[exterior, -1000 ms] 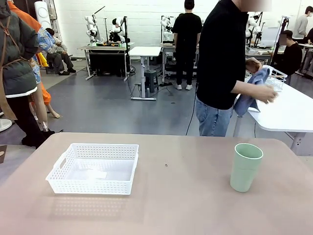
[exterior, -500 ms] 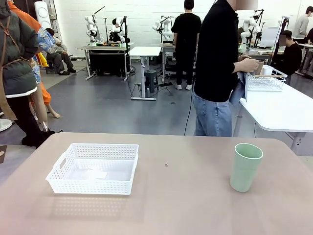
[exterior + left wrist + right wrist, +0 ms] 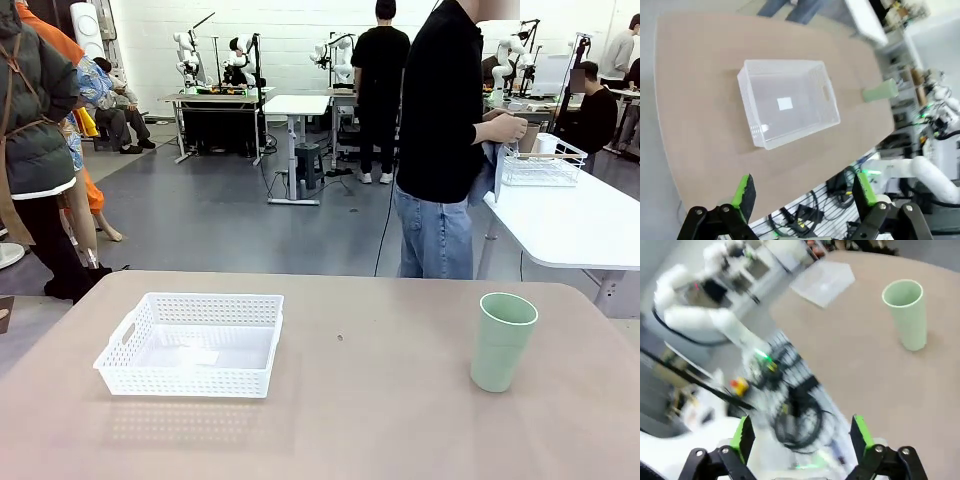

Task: Clean and organize the cups into the basket.
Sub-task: Pick up the Organizing basket and move it to the center of the table, then pick up the Reusable plastic cup from the right side of the table and place it inside the Organizing basket.

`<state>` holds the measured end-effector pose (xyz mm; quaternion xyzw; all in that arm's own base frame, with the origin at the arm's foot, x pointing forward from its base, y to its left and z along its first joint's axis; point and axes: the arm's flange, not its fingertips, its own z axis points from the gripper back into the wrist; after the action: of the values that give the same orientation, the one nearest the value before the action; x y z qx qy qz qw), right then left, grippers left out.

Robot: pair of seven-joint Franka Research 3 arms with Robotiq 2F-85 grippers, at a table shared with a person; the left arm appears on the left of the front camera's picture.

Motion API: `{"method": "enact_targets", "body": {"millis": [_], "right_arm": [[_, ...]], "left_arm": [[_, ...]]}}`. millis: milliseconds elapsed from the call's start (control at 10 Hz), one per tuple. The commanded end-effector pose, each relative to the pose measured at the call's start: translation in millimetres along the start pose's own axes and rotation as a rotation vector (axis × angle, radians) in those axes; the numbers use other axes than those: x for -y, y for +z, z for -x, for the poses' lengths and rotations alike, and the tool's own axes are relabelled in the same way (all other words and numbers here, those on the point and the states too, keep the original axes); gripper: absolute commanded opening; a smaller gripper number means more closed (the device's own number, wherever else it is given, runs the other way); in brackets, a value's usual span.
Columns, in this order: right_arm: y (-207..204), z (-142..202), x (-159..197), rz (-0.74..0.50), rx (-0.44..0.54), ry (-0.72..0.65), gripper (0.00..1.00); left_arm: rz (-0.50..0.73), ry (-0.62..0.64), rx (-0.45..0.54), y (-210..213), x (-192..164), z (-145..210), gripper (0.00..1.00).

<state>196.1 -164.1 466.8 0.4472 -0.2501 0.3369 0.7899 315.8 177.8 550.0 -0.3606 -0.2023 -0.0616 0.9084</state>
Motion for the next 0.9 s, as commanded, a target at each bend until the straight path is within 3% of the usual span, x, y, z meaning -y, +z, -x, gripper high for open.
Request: {"method": "enact_targets", "body": {"millis": [0,300,400,500,800], "right_arm": [[-44,14,44,0.149,-0.006,0.326,1.0],[-88,26,73,0.156,-0.031,0.427,1.0],[-86,29,71,0.119,-0.012,0.4,1.0],[-39,-5,77,0.17,-0.092,0.414,1.0],[-39,-5,77,0.17,-0.092,0.414,1.0]], "left_arm": [[-0.16,-0.018,-0.083,-50,49,-15,1.0],[-0.444,-0.102,-0.084,-137,84,-32,1.0],[-0.531,-0.114,-0.076,-164,85,-37,1.0],[-0.619,-0.151,-0.072,-186,84,-40,1.0],[-0.734,-0.175,-0.124,-243,76,-25,1.0]]}}
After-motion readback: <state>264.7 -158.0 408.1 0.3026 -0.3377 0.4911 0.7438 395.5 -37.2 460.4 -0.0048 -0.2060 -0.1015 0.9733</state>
